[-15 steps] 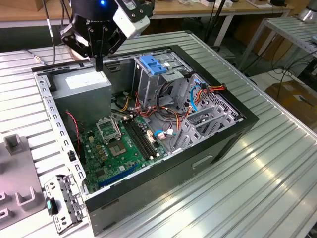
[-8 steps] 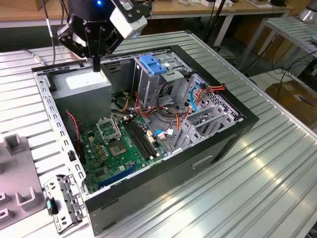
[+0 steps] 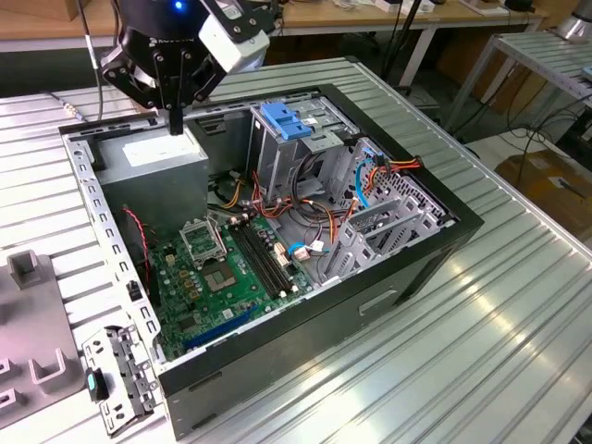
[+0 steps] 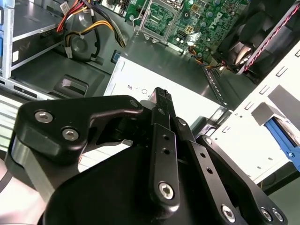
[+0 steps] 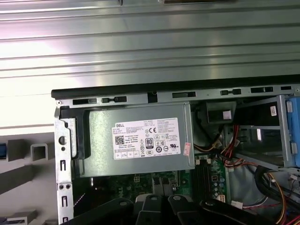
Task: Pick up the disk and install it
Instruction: 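Reach for the disk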
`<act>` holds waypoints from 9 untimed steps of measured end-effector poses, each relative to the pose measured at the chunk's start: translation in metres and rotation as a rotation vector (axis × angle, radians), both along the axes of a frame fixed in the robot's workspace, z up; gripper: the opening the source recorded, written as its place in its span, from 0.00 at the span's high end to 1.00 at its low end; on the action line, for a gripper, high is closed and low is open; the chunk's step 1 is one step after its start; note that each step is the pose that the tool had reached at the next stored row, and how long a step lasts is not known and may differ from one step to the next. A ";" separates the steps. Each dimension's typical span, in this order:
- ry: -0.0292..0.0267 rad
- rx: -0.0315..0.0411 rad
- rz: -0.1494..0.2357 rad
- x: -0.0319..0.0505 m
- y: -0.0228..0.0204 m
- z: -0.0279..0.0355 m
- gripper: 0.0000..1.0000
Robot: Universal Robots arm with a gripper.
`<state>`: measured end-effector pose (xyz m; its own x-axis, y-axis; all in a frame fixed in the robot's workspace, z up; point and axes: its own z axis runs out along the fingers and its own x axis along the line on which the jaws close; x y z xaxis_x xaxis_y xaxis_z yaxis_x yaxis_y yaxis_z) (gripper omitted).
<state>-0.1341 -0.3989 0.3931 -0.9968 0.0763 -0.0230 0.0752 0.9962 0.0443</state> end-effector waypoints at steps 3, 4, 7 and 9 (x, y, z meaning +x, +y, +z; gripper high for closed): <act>0.0010 -0.0001 0.000 -0.0025 0.0000 -0.0001 0.89; 0.0013 -0.0001 0.000 -0.0028 0.0000 -0.0001 0.89; 0.0019 0.0000 0.000 -0.0047 0.0000 -0.0002 0.89; 0.0022 0.0000 0.000 -0.0060 0.0000 -0.0002 0.89</act>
